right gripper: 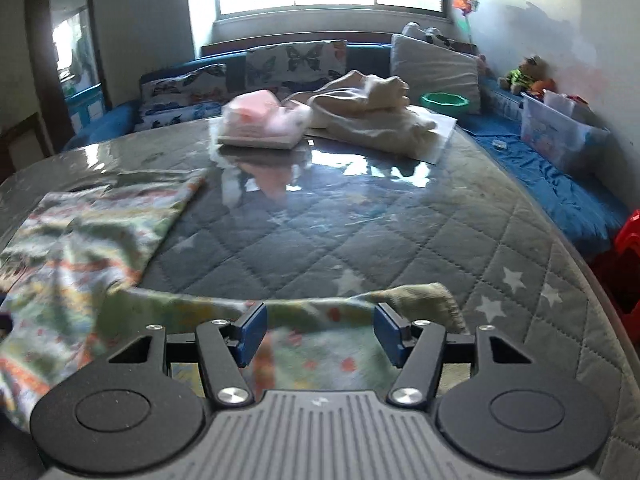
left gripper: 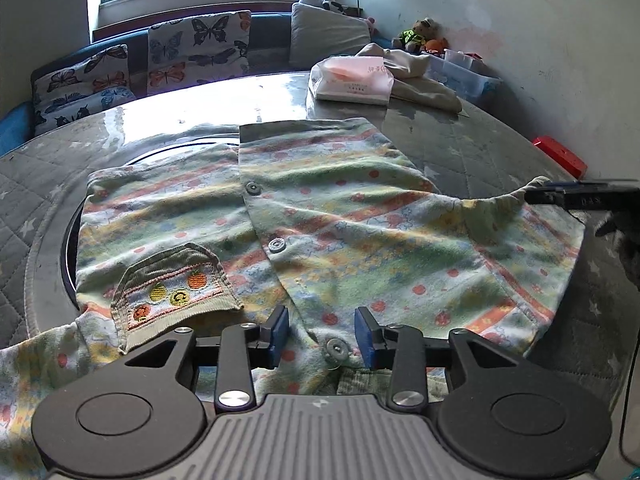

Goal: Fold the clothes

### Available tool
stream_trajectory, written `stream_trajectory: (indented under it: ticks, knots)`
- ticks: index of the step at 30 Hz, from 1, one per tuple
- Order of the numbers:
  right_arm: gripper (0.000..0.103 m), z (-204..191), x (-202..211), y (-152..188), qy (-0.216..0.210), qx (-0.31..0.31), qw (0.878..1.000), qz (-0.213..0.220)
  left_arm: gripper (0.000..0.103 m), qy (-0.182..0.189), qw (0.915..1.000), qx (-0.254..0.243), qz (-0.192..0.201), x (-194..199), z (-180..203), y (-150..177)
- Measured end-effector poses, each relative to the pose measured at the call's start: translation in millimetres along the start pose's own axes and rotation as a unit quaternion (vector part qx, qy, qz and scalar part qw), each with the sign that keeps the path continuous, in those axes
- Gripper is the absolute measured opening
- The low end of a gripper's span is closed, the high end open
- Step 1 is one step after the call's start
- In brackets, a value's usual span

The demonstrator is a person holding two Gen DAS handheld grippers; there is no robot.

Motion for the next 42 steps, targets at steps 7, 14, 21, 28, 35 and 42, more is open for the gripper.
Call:
stream_trajectory:
  ticks: [7, 14, 21, 28, 35, 42]
  knots:
    - [0.068, -22.9, 26.2, 27.1, -0.011, 0.036, 0.999, -0.012, 0.044, 0.009, 0.9993, -0.036, 0.011, 4.5, 18.1, 1.8]
    - [0.068, -49.9, 46.3, 20.7, -0.030, 0.055, 0.998, -0.001, 0.044, 0.006, 0.9989, -0.035, 0.030, 23.9, 13.0, 1.4]
    - [0.068, -124.5, 49.7, 19.3, -0.120, 0.094, 0.988, 0.009, 0.045, 0.001, 0.9998, -0.019, 0.006, 35.8, 11.2, 30.3]
    - [0.070, -156.7, 39.9, 36.3, -0.142, 0.153, 0.978, -0.018, 0.048, 0.006, 0.9999, 0.012, 0.009, 49.1, 3.8, 31.1]
    - [0.070, -171.2, 43.1, 29.0, -0.162, 0.165, 0.973, -0.006, 0.048, 0.014, 0.9997, 0.018, 0.009, 58.0, 0.7, 37.3]
    - [0.070, -177.2, 44.5, 37.8, -0.172, 0.164, 0.971, -0.017, 0.050, 0.010, 0.9999, 0.000, 0.002, 58.8, 3.0, 31.5]
Point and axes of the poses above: each gripper's, at about its wrist camera, not at the fingertips, and x roughly against the way its jaws point, z to its right, y to its underside, the point moved 10 cm from there along -x, roughly the way its jaws point, and after that the axes turned 9 degrees about z, right-handed, at the moved point
